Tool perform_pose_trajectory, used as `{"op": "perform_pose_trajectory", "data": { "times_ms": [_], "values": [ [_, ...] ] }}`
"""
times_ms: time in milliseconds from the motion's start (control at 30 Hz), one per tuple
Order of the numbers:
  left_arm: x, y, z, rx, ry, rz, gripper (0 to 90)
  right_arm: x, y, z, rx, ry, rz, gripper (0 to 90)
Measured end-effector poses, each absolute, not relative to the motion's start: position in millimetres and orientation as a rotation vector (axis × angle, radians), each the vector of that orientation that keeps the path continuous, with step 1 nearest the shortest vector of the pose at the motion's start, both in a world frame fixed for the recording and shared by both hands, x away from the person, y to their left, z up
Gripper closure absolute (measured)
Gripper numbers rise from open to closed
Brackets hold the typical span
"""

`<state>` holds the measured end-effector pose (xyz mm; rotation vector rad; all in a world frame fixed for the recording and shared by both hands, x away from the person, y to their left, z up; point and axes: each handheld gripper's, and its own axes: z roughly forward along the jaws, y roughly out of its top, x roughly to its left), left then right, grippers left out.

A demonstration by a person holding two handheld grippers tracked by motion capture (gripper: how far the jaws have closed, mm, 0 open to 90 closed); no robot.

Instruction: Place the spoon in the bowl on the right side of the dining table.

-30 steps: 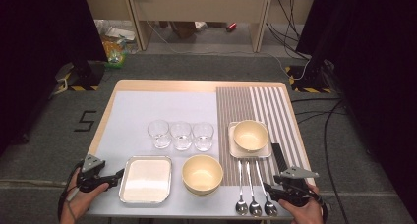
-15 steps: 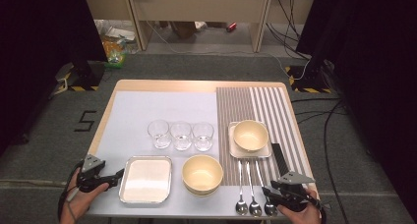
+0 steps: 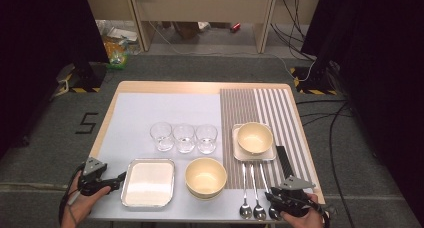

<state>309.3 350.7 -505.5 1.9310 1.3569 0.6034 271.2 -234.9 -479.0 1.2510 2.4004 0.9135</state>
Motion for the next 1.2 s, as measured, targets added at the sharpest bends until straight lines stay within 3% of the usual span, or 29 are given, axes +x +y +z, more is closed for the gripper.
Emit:
{"op": "perform_pose_trajectory", "data": {
  "times_ms": [333, 667, 833, 967, 1200],
  "values": [
    [309.4, 350.9, -505.5, 1.930, 1.356, 0.600, 17.8, 268.7, -228.7, -479.5, 1.220, 2.392, 0.869, 82.3],
    [309.7, 350.7, -506.1, 1.924, 1.357, 0.604, 17.8, 271.1, -234.1, -471.7, 1.224, 2.406, 0.898, 89.1],
    [309.5, 350.9, -505.5, 1.930, 1.357, 0.599, 17.9, 276.0, -241.1, -470.9, 1.270, 2.415, 0.911, 88.8],
    [309.4, 350.9, -505.5, 1.931, 1.356, 0.599, 17.9, 276.4, -243.7, -471.5, 1.311, 2.408, 0.933, 79.7],
    [309.4, 350.8, -505.6, 1.930, 1.355, 0.602, 18.0, 273.6, -231.5, -474.6, 1.293, 2.426, 0.851, 76.1]
  ]
}}
